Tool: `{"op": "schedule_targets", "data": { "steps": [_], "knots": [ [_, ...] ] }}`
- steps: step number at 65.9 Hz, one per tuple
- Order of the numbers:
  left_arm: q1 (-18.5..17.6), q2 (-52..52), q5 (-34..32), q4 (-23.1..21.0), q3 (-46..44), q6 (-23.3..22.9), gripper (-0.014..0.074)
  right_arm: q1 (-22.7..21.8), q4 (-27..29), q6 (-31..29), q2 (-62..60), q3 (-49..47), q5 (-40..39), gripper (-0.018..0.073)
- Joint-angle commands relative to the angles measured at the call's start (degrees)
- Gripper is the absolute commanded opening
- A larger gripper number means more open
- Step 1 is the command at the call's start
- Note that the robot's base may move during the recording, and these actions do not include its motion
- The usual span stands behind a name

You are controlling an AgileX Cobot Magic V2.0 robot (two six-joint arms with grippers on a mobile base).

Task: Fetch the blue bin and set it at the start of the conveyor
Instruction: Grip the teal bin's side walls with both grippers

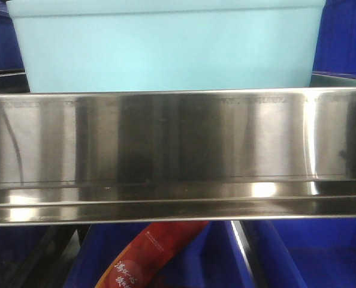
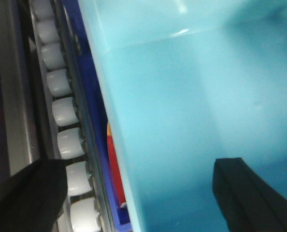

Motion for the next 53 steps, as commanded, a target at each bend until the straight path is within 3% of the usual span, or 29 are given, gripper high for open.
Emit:
{"op": "schedule_targets", "data": {
  "steps": [1,21,27,31,42,44,53],
  "knots": [
    [-0.37,1.92,0.10,0.37,-0.80,-0.65,0.0508,-0.03,1.15,0.09,2.80,-1.09,-0.30,0.0568],
    [-0.05,6.33,-0.48,0.42,-0.80,-1.95,0.0506,0.07,2.14,0.09,11.30,-1.09,-1.03,0.0557],
    [-0.05,6.59,0.67,0.42,-0.80,-2.07,0.0444,0.07,2.14,0.09,12.60,-1.09,-0.82,0.0445],
    [-0.05,6.59,0.90,0.42,-0.80,-2.07,0.0364,0.07,2.14,0.09,12.64,-1.09,-0.74,0.0292],
    [-0.05,6.59,1.14,0.42,-0.80,-2.07,-0.0027,0.07,2.14,0.09,12.54,-1.09,-0.58,-0.0155],
    [-0.05,6.59,1.14,0.42,-0.80,-2.07,-0.0117,0.07,2.14,0.09,12.54,-1.09,-0.48,-0.0165],
    [-0.05,6.59,1.14,0.53,-0.80,-2.07,-0.0111,0.07,2.02,0.09,12.20,-1.09,-0.12,-0.0153]
  ]
}}
